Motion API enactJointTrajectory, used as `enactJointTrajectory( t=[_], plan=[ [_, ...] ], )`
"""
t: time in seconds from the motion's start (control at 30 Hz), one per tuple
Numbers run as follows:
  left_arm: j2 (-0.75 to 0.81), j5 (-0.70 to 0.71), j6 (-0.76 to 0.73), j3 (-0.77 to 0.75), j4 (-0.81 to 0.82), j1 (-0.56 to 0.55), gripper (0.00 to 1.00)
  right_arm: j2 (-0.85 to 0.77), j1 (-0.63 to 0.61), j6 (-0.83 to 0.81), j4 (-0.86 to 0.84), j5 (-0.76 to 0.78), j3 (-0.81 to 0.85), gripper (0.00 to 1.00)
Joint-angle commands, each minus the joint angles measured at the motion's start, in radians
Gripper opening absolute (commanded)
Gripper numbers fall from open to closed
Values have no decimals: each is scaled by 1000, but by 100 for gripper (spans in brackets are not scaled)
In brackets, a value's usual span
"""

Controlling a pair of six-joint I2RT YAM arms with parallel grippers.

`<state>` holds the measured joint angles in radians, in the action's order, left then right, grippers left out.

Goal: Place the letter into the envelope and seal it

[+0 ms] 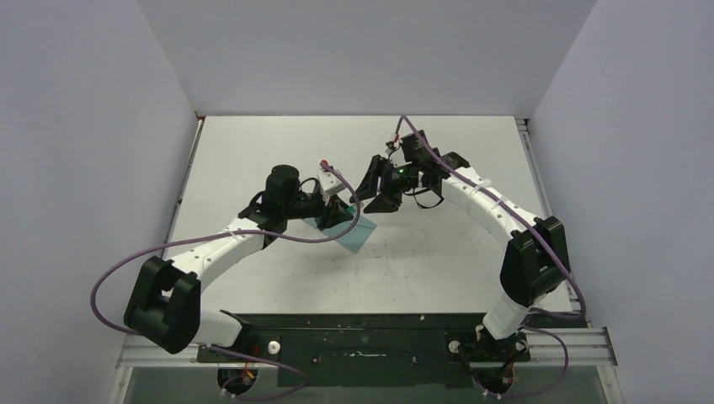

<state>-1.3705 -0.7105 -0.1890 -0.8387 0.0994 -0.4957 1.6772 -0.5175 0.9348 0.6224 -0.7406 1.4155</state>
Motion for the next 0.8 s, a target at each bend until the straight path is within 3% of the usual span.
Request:
enactJointTrajectory(
  t=[0.0,0.43,0.67,0.77],
  plan=[
    [36,-14,-22,-30,2,-3,0,-60,10,-9,-15,6,6,48],
    [70,-75,-20,0,51,-1,0,-64,23,-6,-10,7,-11,35],
    [71,-66,-12,-1,55,-1,0,-71,21,0,-19,-5,-14,9],
    [70,-55,-11,-10,69,-2,0,-72,6,5,-28,-12,-22,5]
  ],
)
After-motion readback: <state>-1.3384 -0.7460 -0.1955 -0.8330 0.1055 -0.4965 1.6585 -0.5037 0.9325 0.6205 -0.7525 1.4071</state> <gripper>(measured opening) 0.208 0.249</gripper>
